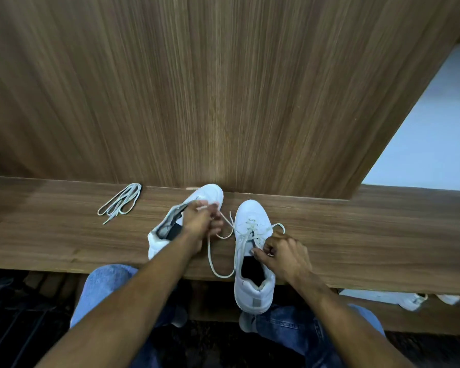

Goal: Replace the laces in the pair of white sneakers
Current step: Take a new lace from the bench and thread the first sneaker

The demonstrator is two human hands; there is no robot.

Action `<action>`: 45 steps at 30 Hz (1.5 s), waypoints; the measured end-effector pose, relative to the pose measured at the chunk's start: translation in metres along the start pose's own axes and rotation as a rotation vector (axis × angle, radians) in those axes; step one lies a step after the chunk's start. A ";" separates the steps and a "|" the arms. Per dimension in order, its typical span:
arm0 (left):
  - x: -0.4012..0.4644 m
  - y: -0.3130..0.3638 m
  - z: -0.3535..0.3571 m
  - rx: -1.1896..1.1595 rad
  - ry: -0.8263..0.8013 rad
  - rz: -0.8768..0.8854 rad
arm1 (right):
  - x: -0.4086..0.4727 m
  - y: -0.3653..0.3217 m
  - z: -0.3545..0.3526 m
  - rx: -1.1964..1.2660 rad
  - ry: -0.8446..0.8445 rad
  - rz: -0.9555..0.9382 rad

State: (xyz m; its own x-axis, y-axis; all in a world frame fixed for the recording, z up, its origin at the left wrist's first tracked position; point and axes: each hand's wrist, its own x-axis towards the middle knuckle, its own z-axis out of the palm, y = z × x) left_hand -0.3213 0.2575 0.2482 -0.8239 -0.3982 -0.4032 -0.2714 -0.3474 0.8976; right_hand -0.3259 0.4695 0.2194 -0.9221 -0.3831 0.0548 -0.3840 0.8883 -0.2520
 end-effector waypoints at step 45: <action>0.012 0.035 0.007 -0.186 0.034 -0.016 | -0.006 -0.001 0.014 0.152 -0.026 0.129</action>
State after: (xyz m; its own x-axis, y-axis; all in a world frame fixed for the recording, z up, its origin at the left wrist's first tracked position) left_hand -0.3442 0.2468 0.2767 -0.8020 -0.4187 -0.4261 -0.1852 -0.5039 0.8437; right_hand -0.3194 0.4669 0.2057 -0.9608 -0.2771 -0.0119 -0.2497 0.8827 -0.3981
